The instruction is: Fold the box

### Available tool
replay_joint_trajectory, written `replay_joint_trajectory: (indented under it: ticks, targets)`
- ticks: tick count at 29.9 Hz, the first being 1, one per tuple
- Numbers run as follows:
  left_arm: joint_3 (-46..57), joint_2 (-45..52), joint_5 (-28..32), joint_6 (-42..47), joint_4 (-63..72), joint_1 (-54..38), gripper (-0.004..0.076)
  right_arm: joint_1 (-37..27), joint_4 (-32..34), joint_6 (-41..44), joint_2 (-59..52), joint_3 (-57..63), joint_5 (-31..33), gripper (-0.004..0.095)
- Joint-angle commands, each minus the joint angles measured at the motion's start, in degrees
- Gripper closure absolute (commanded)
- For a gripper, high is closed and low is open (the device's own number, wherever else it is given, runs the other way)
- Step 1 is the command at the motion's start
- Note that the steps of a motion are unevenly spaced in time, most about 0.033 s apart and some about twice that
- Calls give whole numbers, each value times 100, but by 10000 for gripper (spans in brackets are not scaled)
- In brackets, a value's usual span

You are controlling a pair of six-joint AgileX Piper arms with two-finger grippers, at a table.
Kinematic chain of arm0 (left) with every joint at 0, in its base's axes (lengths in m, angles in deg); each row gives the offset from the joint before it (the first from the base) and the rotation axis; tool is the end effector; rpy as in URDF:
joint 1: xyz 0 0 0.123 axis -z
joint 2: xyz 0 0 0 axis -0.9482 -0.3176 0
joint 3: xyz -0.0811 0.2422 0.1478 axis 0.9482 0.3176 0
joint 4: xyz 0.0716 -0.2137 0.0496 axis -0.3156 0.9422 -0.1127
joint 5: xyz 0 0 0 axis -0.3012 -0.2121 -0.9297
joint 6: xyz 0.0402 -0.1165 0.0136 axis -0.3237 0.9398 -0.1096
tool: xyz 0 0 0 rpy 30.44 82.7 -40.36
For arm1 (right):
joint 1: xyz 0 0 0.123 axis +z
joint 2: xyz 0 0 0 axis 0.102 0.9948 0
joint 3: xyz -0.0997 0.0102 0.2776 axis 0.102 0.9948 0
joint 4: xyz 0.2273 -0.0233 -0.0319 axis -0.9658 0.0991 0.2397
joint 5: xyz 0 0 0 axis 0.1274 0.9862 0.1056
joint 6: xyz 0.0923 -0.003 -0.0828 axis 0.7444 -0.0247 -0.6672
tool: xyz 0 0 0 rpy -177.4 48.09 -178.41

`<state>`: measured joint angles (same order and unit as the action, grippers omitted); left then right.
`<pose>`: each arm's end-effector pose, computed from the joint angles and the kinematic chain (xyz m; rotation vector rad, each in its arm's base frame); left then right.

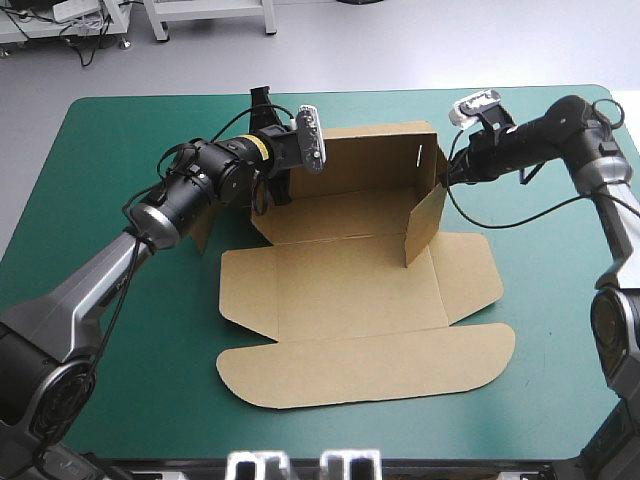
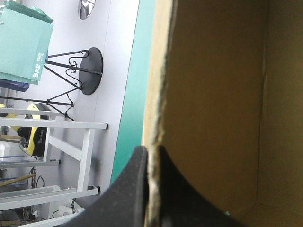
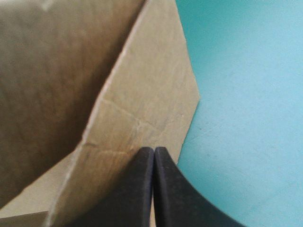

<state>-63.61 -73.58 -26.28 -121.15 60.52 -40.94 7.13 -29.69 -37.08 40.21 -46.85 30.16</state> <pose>0.3551 -0.1995 0.3577 1.5222 1.4773 0.4171 0.3856 0.0706 0.3014 -0.7723 2.3607 0.5003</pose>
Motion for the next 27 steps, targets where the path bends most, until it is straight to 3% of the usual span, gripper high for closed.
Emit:
replay_joint_trajectory:
  ticks: [1, 4, 9, 20, 23, 27]
  targets:
    - [-173, 218, 157, 30, 36, 14, 733, 7, -474, -650, -638, 686, -886, 925]
    - [-173, 218, 131, 7, 36, 14, 733, 7, -1198, -1886, -1035, 1510, -1542, 925]
    - [-173, 218, 25, -117, 65, 14, 733, 7, -3033, -4099, -1564, 2649, -2388, 925]
    - [169, 119, -293, -576, 64, 85, 733, 7, -3205, -4524, -1590, 2826, -2619, 896]
    - [438, 119, -265, -631, 38, 183, 733, 7, -3149, -4576, -1620, 2817, -2445, 742]
    - [638, 119, 38, -618, 64, 182, 733, -52, -2618, -3992, -1666, 2817, -2123, 322]
